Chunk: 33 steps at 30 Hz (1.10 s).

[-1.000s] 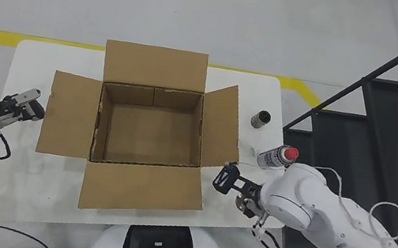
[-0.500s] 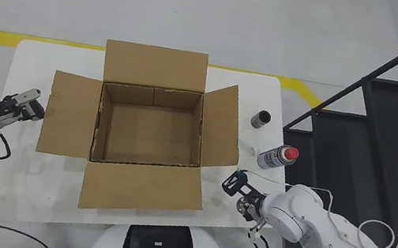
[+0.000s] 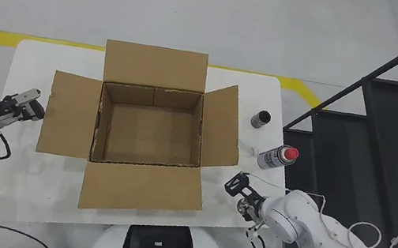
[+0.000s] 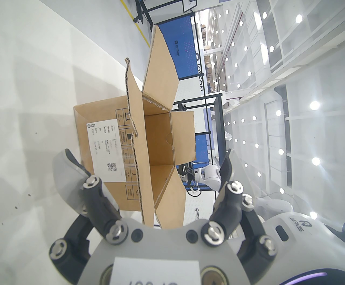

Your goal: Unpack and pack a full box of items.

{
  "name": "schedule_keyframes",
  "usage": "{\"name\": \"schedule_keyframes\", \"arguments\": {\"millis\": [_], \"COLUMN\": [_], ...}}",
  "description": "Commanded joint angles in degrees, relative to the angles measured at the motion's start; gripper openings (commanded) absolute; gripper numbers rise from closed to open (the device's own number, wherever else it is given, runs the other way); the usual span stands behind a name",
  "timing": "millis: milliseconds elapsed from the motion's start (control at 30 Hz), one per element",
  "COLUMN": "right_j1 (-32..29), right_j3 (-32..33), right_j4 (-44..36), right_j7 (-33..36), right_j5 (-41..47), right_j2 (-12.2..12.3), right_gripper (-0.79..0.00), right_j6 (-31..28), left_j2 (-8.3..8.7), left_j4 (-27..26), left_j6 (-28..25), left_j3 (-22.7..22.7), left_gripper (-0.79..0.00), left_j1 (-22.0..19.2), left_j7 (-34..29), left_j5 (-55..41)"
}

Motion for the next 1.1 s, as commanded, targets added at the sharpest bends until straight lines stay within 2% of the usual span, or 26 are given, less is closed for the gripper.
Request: {"name": "schedule_keyframes", "arguments": {"millis": [0, 200, 567, 967, 1000, 1033, 1067], "right_j1": [0.5, 2.7, 6.1, 9.4, 9.6, 9.9, 10.1], "right_j3": [-0.5, -2.4, -6.4, -8.2, -8.3, -8.5, -8.6], "right_j4": [1.1, 4.4, 9.6, 14.3, 14.6, 14.8, 15.2], "right_j7": [-0.4, -1.8, -1.3, -3.0, -3.0, -3.1, -3.2], "right_j5": [-0.3, -0.8, -1.5, -2.7, -2.8, -2.8, -2.7], "right_j2": [-0.5, -2.5, -6.0, -9.4, -9.7, -10.0, -10.2], "right_gripper": [-0.785, -0.785, -0.785, -0.785, -0.73, -0.767, -0.767], "right_j6": [0.0, 2.1, 2.5, 5.8, 5.9, 5.8, 5.9], "left_j2": [0.0, 0.0, 0.0, 0.0, 0.0, 0.0, 0.0], "left_j4": [0.0, 0.0, 0.0, 0.0, 0.0, 0.0, 0.0], "left_j6": [0.0, 0.0, 0.0, 0.0, 0.0, 0.0, 0.0], "left_j3": [0.0, 0.0, 0.0, 0.0, 0.0, 0.0, 0.0], "left_gripper": [0.0, 0.0, 0.0, 0.0, 0.0, 0.0, 0.0], "left_j1": [0.0, 0.0, 0.0, 0.0, 0.0, 0.0, 0.0], "left_j7": [0.0, 0.0, 0.0, 0.0, 0.0, 0.0, 0.0], "left_j5": [0.0, 0.0, 0.0, 0.0, 0.0, 0.0, 0.0]}}
